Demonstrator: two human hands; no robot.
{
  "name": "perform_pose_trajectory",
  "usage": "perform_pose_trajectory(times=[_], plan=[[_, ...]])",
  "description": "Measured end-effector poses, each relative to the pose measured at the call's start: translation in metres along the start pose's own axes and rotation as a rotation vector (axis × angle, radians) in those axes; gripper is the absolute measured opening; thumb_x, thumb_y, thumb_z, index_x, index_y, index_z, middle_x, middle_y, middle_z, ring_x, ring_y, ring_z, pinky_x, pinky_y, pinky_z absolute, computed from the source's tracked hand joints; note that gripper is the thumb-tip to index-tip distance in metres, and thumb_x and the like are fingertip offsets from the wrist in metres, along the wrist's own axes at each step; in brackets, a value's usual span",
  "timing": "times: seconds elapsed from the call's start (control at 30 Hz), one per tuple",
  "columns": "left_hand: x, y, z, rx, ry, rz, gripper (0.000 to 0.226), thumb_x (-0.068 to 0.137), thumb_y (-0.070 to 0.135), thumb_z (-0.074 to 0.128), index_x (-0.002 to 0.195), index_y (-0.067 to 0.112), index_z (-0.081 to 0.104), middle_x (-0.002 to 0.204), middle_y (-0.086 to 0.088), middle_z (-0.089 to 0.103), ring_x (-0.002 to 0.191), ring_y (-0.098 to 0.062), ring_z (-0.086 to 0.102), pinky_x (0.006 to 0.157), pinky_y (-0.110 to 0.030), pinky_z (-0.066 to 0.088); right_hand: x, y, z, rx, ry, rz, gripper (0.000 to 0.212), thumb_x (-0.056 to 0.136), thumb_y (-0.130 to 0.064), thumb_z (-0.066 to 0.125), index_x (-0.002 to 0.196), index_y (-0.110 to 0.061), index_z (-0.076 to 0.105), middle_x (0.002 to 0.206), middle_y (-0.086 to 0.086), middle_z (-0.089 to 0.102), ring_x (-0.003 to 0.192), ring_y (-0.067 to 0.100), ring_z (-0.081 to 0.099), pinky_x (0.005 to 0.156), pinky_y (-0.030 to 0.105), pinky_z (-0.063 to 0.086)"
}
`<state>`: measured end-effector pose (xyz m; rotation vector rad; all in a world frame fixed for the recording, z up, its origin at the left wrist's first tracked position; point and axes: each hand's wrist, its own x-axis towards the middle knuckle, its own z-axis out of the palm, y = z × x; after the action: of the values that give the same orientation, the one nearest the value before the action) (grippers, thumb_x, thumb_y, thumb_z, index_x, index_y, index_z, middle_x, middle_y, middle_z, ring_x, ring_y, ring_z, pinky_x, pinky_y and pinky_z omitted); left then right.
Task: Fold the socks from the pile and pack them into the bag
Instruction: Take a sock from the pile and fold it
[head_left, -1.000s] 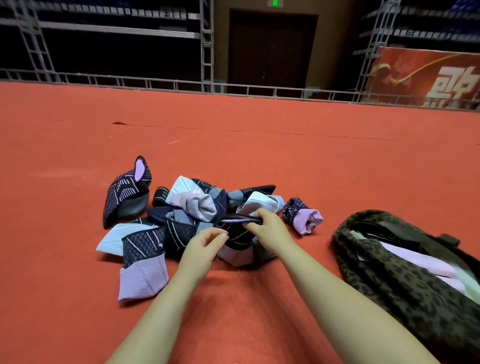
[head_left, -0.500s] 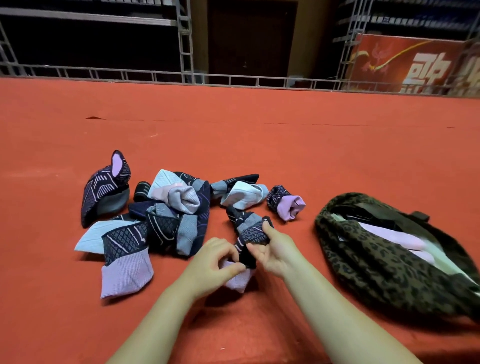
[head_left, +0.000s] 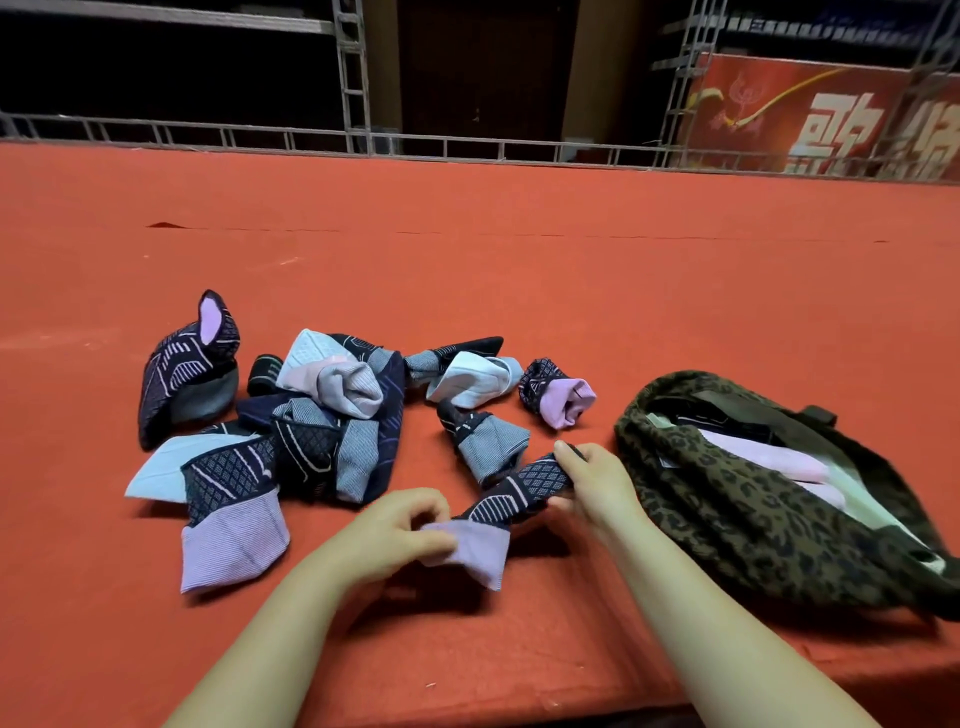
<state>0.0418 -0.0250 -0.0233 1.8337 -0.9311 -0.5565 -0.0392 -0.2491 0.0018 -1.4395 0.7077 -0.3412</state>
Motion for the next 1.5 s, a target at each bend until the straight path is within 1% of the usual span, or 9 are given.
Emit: perform_pose_trajectory(times=[0.17,0.4,0.6,0.73,0.8,0.9,1.1,1.3,1.5], plan=[[0.002,-0.001,-0.003,-0.266,0.276,0.073,0.031,0.078,0.037,0.056,0.074,0.011,0.041,0.057,0.013,0.045,0.057,0.000,0.039,0.055,-0.016,0.035,0.003,0.002,-0.013,-0.196,0.021,-0.095,0.018,0.095,-0.024,0.055,0.088,-0.008,0.049,0.076,0.011,0.065,0.043,0.009,0.060,0.041,0.022,0.050],[0.020,-0.005,0.009,-0.645,0.658,-0.156,0.020,0.097,0.015,0.047,0.077,0.013,0.049,0.075,-0.009,0.052,0.074,-0.021,0.049,0.072,-0.036,0.043,0.017,0.028,-0.011,-0.087,0.103,0.094,0.020,0.092,-0.024,0.059,0.082,-0.012,0.046,0.060,0.006,0.053,0.040,0.008,0.049,0.041,0.022,0.049],[0.014,-0.019,0.016,-0.739,0.504,-0.250,0.025,0.096,0.026,0.050,0.082,0.006,0.050,0.076,-0.013,0.056,0.071,-0.022,0.052,0.068,-0.037,0.043,0.002,0.033,0.012,-0.706,0.185,-0.427,0.048,0.081,-0.053,0.054,0.110,-0.015,0.058,0.115,0.003,0.054,0.111,0.020,0.049,0.099,0.033,0.035],[0.009,-0.014,0.023,-0.774,0.465,-0.179,0.021,0.097,0.015,0.042,0.079,0.008,0.051,0.073,-0.007,0.055,0.067,-0.013,0.053,0.068,-0.029,0.045,-0.020,0.034,0.051,-0.837,-0.307,-0.645,0.073,0.077,-0.059,0.023,0.122,-0.014,0.058,0.135,0.003,0.052,0.129,0.018,0.041,0.112,0.034,0.020],[0.008,-0.015,0.026,-0.748,0.422,-0.137,0.020,0.095,0.017,0.047,0.078,0.007,0.049,0.070,-0.005,0.050,0.062,-0.009,0.049,0.061,-0.023,0.044,-0.023,0.043,0.063,-0.869,-0.456,-0.607,0.061,0.078,-0.057,0.017,0.090,-0.018,0.062,0.096,0.000,0.065,0.096,0.018,0.055,0.099,0.038,0.033],[0.011,-0.017,0.020,-0.780,0.426,-0.141,0.020,0.089,0.022,0.056,0.078,0.009,0.046,0.062,0.000,0.052,0.056,-0.007,0.049,0.057,-0.022,0.044,-0.018,0.047,0.065,-0.769,-0.411,-0.529,0.042,0.077,-0.059,0.023,0.057,-0.023,0.034,0.057,-0.008,0.038,0.062,0.012,0.038,0.067,0.036,0.036],[0.036,-0.013,0.005,-0.980,0.588,-0.201,0.020,0.095,0.016,0.048,0.075,0.015,0.048,0.059,-0.003,0.060,0.047,-0.009,0.057,0.047,-0.022,0.048,0.002,0.016,0.068,-0.296,-0.383,-0.334,0.031,0.078,-0.047,0.043,0.062,-0.021,0.046,0.060,-0.009,0.042,0.055,0.001,0.035,0.059,0.027,0.032],[0.059,-0.007,0.000,-0.427,0.995,0.126,0.014,0.082,0.019,0.062,0.071,0.020,0.052,0.068,0.009,0.051,0.062,0.003,0.046,0.066,-0.016,0.039,0.039,0.007,0.069,-0.310,0.059,-0.294,0.044,0.086,-0.051,0.057,0.063,-0.018,0.041,0.063,0.000,0.033,0.059,0.013,0.030,0.055,0.033,0.025],[0.079,-0.026,0.019,-0.174,0.537,0.340,0.016,0.077,0.031,0.057,0.088,0.036,0.067,0.094,0.023,0.065,0.092,-0.002,0.059,0.086,-0.016,0.043,0.056,0.012,0.085,-0.061,-0.096,-0.192,0.052,0.102,-0.039,0.029,0.080,-0.015,0.070,0.073,-0.006,0.070,0.068,0.007,0.060,0.066,0.021,0.047]])
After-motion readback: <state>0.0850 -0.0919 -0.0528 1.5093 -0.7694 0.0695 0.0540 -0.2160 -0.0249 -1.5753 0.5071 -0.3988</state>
